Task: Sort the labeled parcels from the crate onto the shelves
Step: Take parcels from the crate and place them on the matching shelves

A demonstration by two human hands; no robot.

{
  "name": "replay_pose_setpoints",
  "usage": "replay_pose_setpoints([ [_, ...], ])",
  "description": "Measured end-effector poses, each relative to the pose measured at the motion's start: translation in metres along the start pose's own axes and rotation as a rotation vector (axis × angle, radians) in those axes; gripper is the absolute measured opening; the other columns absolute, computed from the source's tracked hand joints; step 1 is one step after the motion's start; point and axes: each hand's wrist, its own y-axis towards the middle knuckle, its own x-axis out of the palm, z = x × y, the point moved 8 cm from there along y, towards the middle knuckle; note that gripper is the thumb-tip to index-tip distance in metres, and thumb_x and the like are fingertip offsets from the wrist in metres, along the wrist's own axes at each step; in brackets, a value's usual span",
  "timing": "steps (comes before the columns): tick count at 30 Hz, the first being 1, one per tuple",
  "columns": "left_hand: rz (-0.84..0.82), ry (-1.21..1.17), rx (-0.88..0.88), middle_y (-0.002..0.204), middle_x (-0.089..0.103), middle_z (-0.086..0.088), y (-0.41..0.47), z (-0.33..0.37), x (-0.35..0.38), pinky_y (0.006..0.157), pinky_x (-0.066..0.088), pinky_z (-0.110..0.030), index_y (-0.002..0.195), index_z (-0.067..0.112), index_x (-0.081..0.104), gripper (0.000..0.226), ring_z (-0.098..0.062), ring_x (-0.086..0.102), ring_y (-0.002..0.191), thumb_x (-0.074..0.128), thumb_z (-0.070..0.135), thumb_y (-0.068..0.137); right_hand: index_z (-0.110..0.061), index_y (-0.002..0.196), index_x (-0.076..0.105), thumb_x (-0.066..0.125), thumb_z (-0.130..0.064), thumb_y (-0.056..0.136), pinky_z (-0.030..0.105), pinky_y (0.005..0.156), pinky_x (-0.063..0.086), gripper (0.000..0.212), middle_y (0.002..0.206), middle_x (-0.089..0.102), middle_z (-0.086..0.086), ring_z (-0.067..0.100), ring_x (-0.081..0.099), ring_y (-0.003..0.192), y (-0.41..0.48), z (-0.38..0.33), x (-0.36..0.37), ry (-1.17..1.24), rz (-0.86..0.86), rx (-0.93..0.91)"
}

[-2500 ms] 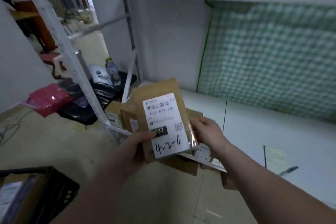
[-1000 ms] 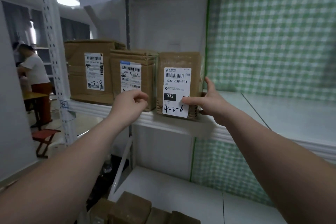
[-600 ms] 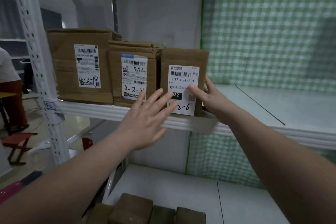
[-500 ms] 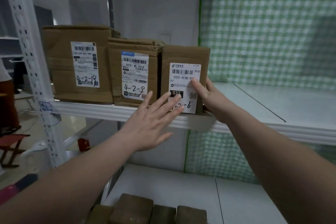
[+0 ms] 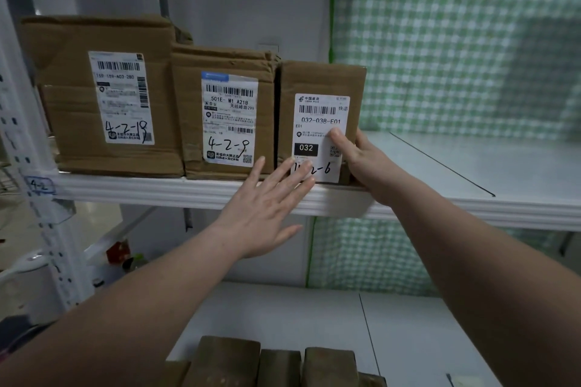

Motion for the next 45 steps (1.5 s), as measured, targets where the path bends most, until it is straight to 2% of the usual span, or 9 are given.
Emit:
replay_pose_setpoints([
  [4, 0.025, -0.009, 0.012, 0.16, 0.001, -0.005, 0.0, 0.0, -0.002, 0.115, 0.006, -0.056, 0.151, 0.016, 0.005, 0.076, -0.024, 0.003, 0.147, 0.022, 0.059, 0.091, -0.029, 0.14, 0.042, 0.049, -0.048, 0.097, 0.011, 0.083, 0.044, 0.048, 0.115, 0.06, -0.022, -0.009, 0.057, 0.101, 0.0, 0.001, -0.001, -0.022, -0.002, 0.02],
  [8, 0.089, -0.047, 0.027, 0.158, 0.018, -0.009, -0.004, -0.001, -0.012, 0.114, 0.011, -0.056, 0.149, 0.012, 0.019, 0.071, -0.027, 0.015, 0.144, 0.029, 0.05, 0.089, -0.021, 0.149, 0.035, 0.049, -0.063, 0.09, 0.026, 0.092, 0.041, 0.074, 0.132, 0.052, -0.011, 0.009, 0.056, 0.11, -0.005, 0.005, -0.012, -0.072, 0.151, 0.086],
  [12, 0.284, -0.149, 0.041, 0.128, 0.049, -0.014, -0.016, 0.0, -0.034, 0.108, 0.027, -0.05, 0.127, 0.011, 0.051, 0.049, -0.032, 0.043, 0.118, 0.046, 0.027, 0.081, -0.015, 0.116, 0.064, 0.053, -0.067, 0.084, 0.036, 0.095, 0.05, 0.062, 0.113, 0.068, -0.001, 0.015, 0.064, 0.102, -0.03, 0.003, -0.034, -0.099, 0.485, 0.063],
  [15, 0.302, -0.249, 0.087, 0.1, 0.059, -0.013, -0.027, 0.009, -0.046, 0.081, 0.045, -0.042, 0.1, 0.007, 0.063, 0.03, -0.032, 0.055, 0.089, 0.054, 0.014, 0.072, -0.018, 0.086, 0.062, 0.052, -0.042, 0.094, 0.017, 0.071, 0.035, 0.028, 0.089, 0.068, -0.003, 0.01, 0.057, 0.083, -0.068, -0.004, -0.044, -0.224, 0.765, 0.021],
  [18, 0.131, -0.375, 0.113, 0.091, 0.058, -0.012, -0.044, 0.025, -0.036, 0.056, 0.042, -0.033, 0.1, 0.006, 0.064, 0.028, -0.031, 0.057, 0.075, 0.057, 0.01, 0.073, -0.016, 0.081, 0.06, 0.048, -0.032, 0.096, 0.022, 0.066, 0.032, 0.025, 0.081, 0.067, -0.001, 0.013, 0.057, 0.078, -0.104, 0.003, -0.033, -0.266, 0.837, 0.017],
  [22, -0.215, -0.529, -0.032, 0.116, 0.051, -0.004, -0.085, 0.045, -0.012, 0.065, 0.044, -0.035, 0.132, 0.017, 0.048, 0.04, -0.026, 0.056, 0.095, 0.046, 0.019, 0.092, -0.013, 0.075, 0.066, 0.051, -0.028, 0.092, 0.032, 0.069, 0.045, 0.027, 0.075, 0.07, 0.006, 0.019, 0.062, 0.074, -0.138, 0.045, 0.004, -0.263, 0.682, 0.132],
  [30, -0.608, -0.76, -0.321, 0.129, 0.054, 0.0, -0.227, 0.098, 0.021, 0.091, 0.048, -0.037, 0.134, 0.025, 0.051, 0.041, -0.022, 0.053, 0.113, 0.047, 0.027, 0.094, -0.014, 0.083, 0.064, 0.059, -0.021, 0.095, 0.026, 0.059, 0.047, 0.015, 0.08, 0.066, 0.004, 0.016, 0.057, 0.065, -0.254, 0.161, 0.118, -0.186, -0.163, 0.601],
  [37, -0.879, -0.876, -0.542, 0.096, 0.062, 0.005, -0.355, 0.177, 0.015, 0.07, 0.045, -0.022, 0.122, 0.02, 0.062, 0.033, -0.013, 0.058, 0.085, 0.056, 0.021, 0.09, -0.012, 0.087, 0.065, 0.059, -0.02, 0.095, 0.027, 0.057, 0.046, 0.012, 0.082, 0.063, 0.008, 0.019, 0.057, 0.065, -0.395, 0.211, 0.141, -0.152, -0.332, 0.825],
  [45, -1.057, -0.973, -0.602, 0.123, 0.063, -0.01, -0.463, 0.243, -0.044, 0.076, 0.024, -0.006, 0.126, 0.004, 0.059, 0.034, -0.021, 0.055, 0.115, 0.051, 0.013, 0.095, -0.008, 0.101, 0.063, 0.059, -0.018, 0.095, 0.026, 0.059, 0.046, 0.013, 0.083, 0.062, 0.006, 0.018, 0.056, 0.064, -0.515, 0.243, 0.135, -0.178, -0.353, 1.04],
])
